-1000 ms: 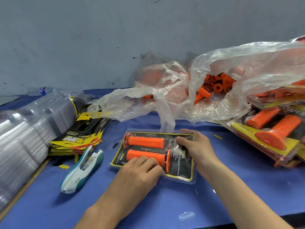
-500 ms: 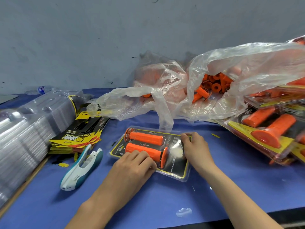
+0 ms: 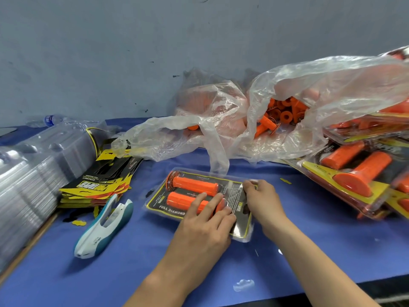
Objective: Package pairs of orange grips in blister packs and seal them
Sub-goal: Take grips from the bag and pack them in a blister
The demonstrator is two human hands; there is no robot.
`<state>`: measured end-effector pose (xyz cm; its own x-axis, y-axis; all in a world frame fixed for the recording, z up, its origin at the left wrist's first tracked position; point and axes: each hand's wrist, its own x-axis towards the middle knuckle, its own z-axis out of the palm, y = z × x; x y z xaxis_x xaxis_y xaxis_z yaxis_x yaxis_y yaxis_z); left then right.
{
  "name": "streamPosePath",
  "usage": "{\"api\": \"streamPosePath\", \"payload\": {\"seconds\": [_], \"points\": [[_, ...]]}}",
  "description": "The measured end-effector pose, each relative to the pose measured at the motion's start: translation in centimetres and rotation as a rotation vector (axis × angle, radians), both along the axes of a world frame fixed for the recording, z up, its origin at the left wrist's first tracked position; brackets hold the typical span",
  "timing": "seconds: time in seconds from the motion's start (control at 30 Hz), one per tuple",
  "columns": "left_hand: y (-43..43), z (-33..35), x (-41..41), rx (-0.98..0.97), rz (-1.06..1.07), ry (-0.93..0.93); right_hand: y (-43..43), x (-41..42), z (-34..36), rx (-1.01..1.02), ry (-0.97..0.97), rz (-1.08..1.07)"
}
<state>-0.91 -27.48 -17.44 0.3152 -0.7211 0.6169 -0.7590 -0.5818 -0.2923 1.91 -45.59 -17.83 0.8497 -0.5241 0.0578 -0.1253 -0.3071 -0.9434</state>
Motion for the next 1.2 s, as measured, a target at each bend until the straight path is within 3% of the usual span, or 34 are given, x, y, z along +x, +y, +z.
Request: {"api": "streamPosePath", "payload": {"seconds": [0.1,0.2,0.33,0.4,0.5,0.6,0.8,0.87,1.0,1.13,1.2], "points": [[-0.4,-0.1,-0.1,-0.012,0.007,-0.005,-0.2,0.0,-0.2,0.167,0.036,0.034],[-0.2,0.1,0.2,-0.021,-0.001,0.033,-0.6,-0.6,-0.1,0.145,0.065,0.049],[-0.1,0.7,0.2,-0.066,-0.007,0.115,-0.1,-4.1,1.2,-0.107,-0.096,0.047],[-0.1,0.8,0.1,-0.103,-0.022,0.167,0.6,-6.4,1.3,-0.227,-0.219,0.276],[0.0,1.0,-0.1,-0.181,0.001,0.278,0.6,-8.6,0.5,-0.403,-0.151,0.551],[0.0,0.7,-0.3,-0.184,0.023,0.311,0.3,-9.0,-0.1,-0.619,-0.190,0.449],[1.6,1.3,0.1,-0.140,-0.049,0.303,0.2,-8.7,-0.4,-0.680,-0.274,0.489],[3.9,2.2,0.8,-0.260,0.090,0.276,0.1,-8.8,-0.4,-0.678,-0.264,0.495],[10.1,2.8,2.6,-0.440,0.697,0.297,0.3,-9.0,-0.1,-0.714,-0.253,0.494],[13.1,1.9,2.9,-0.158,1.040,0.595,0.5,-9.0,0.1,-0.712,-0.247,0.485],[13.7,1.9,3.0,-0.086,1.078,0.659,0.5,-9.0,0.0,-0.716,-0.259,0.489]]}}
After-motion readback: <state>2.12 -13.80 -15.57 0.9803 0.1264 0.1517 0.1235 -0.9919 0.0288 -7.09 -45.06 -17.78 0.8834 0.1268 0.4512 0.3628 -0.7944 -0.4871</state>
